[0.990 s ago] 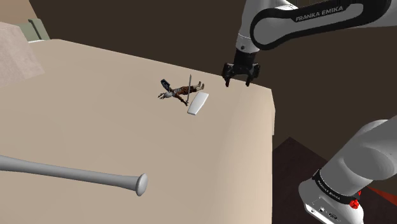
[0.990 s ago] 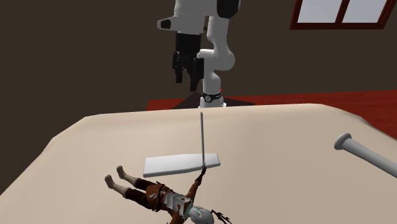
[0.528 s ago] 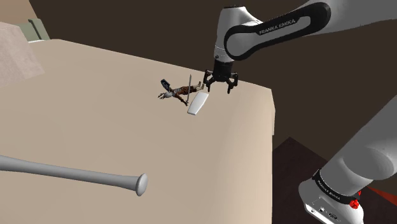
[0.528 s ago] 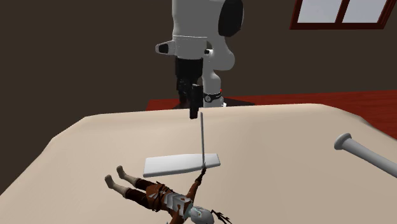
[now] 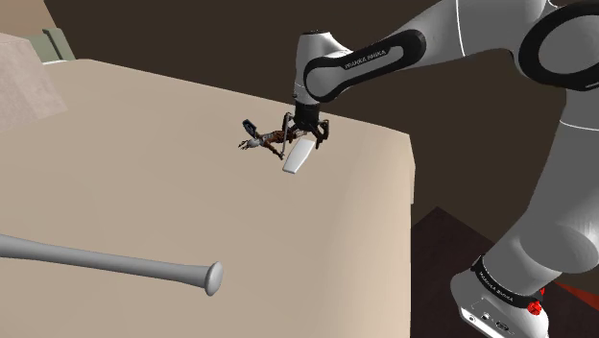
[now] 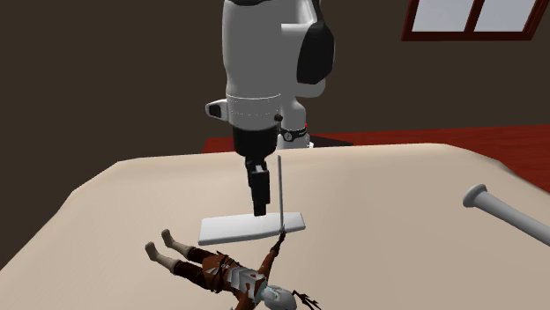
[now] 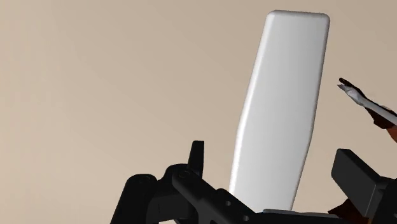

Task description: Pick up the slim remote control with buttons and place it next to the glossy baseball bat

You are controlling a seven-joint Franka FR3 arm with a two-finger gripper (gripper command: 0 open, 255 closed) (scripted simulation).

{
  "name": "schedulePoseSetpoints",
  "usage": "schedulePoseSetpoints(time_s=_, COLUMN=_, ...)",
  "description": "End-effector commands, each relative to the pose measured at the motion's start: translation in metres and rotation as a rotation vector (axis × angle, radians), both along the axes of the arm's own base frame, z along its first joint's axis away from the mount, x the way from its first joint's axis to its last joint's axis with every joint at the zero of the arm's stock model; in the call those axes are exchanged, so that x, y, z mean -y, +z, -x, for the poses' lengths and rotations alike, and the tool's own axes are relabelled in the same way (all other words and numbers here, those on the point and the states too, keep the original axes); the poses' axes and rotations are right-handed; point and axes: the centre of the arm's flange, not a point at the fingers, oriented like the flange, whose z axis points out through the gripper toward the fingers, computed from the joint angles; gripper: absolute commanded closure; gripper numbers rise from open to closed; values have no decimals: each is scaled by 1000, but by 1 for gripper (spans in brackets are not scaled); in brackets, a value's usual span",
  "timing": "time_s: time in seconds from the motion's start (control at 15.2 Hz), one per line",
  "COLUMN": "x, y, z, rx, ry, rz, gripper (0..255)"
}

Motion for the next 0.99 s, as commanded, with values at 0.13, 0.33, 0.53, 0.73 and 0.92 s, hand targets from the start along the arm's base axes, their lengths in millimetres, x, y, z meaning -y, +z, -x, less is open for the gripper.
schedulePoseSetpoints(time_s=0.13, x=-3, y=-25, z=-19, rx=-5, ry=-51, rz=-8, gripper=0)
schedulePoseSetpoints(time_s=0.33, x=-3, y=-41, z=-20, rx=-5, ry=-51, rz=-8, gripper=0)
schedulePoseSetpoints(time_s=0.53, x=-3, y=-54, z=-20, rx=-5, ry=-51, rz=-8, gripper=0)
schedulePoseSetpoints(time_s=0.73, x=-3, y=-54, z=-20, rx=-5, ry=-51, rz=-8, gripper=0)
schedulePoseSetpoints(time_s=0.92, x=-3, y=-54, z=-20, rx=-5, ry=-51, rz=-8, gripper=0)
